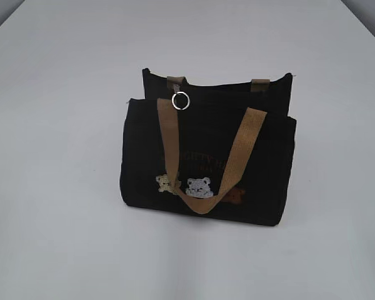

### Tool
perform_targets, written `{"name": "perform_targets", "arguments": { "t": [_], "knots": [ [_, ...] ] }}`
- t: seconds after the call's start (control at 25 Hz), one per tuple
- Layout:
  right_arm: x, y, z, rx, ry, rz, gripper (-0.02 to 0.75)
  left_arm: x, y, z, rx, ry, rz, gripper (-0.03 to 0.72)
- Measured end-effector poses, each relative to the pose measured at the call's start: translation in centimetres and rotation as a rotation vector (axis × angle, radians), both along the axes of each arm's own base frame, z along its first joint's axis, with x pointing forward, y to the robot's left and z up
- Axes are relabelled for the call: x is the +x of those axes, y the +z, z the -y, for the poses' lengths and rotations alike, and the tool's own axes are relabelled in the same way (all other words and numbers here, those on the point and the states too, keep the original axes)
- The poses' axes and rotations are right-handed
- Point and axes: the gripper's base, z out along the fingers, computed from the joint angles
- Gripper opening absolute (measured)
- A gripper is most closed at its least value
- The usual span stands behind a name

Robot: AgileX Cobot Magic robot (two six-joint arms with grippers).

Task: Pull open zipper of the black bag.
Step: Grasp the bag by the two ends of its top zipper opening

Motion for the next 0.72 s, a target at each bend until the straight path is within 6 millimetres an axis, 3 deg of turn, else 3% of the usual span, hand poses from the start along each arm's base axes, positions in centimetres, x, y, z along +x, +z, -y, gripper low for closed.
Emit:
{"name": "perform_targets", "arguments": {
  "t": [0.16,0.24,0.4,0.56,0.72],
  "knots": [
    [0.0,0.0,0.0,0.0,0.0,0.0,0.382,6.0,2.4,2.6,0.054,-0.294,0.18,0.314],
    [0.0,0.0,0.0,0.0,0.0,0.0,0.382,10.3,1.8,3.5,0.079,-0.411,0.153,0.358],
    [0.0,0.0,0.0,0.0,0.0,0.0,0.382,17.8,-2.1,5.3,0.144,-0.657,0.102,0.394],
    [0.0,0.0,0.0,0.001,0.001,0.0,0.382,22.5,-5.3,6.8,0.146,-0.782,0.073,0.41],
    [0.0,0.0,0.0,0.001,0.001,0.0,0.382,25.3,-7.8,9.1,0.167,-0.882,0.024,0.442]
  ]
}}
